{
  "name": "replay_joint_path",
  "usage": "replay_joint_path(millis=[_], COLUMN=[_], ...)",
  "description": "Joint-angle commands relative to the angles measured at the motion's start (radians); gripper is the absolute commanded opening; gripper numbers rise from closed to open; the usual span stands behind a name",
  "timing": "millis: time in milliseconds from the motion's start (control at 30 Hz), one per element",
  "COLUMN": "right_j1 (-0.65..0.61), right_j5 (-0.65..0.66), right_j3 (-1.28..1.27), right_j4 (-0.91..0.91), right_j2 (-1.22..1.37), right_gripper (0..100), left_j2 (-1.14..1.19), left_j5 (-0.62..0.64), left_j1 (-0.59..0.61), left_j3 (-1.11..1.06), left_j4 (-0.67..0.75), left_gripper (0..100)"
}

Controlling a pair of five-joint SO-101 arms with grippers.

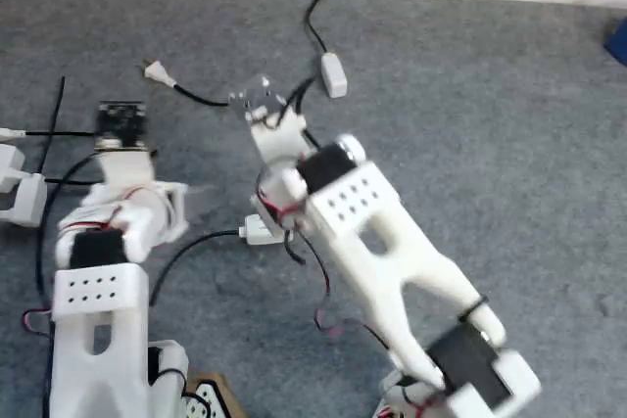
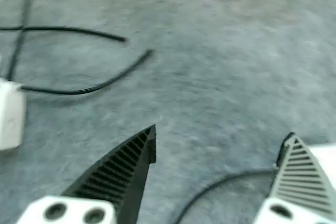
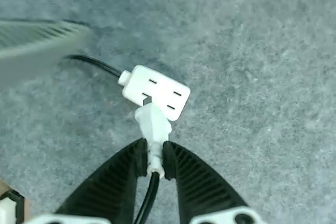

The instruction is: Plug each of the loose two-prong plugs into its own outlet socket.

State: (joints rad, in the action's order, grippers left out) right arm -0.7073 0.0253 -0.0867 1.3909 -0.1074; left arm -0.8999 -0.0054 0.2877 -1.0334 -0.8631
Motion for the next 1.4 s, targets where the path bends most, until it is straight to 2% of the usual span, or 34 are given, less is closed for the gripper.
replay_joint_path(millis=[0, 133, 200, 433, 700, 967, 1067, 1267, 1367], right_j1=[0.019, 0.019, 0.019, 0.028, 0.041, 0.035, 0.035, 0.016, 0.001], right_j5=[-0.017, -0.012, -0.014, -0.02, -0.345, -0.423, -0.519, -0.629, -0.752], right_j3=[0.292, 0.567, 0.664, 0.559, 0.466, 0.377, 0.363, 0.364, 0.369], right_j4=[0.143, 0.344, 0.375, 0.375, 0.292, 0.223, 0.205, 0.206, 0.231], right_j2=[0.114, 0.315, 0.397, 0.387, 0.317, 0.288, 0.285, 0.285, 0.286], right_gripper=[0.6, 0.6, 0.6, 0.6, 0.6, 0.6, 0.6, 0.9, 0.6], left_j2=[-0.01, -0.01, -0.01, -0.01, -0.004, -0.01, -0.01, -0.01, -0.01], left_j5=[0.028, 0.046, 0.046, 0.043, 0.041, 0.04, 0.04, 0.04, 0.04], left_j1=[0.099, 0.137, 0.14, 0.139, 0.136, 0.101, 0.101, 0.101, 0.099], left_j3=[-0.03, -0.127, -0.154, -0.222, -0.262, -0.295, -0.297, -0.303, -0.303], left_j4=[0.081, 0.21, 0.256, 0.348, 0.404, 0.442, 0.442, 0.443, 0.443], left_gripper=[36, 36, 36, 36, 36, 36, 36, 36, 36])
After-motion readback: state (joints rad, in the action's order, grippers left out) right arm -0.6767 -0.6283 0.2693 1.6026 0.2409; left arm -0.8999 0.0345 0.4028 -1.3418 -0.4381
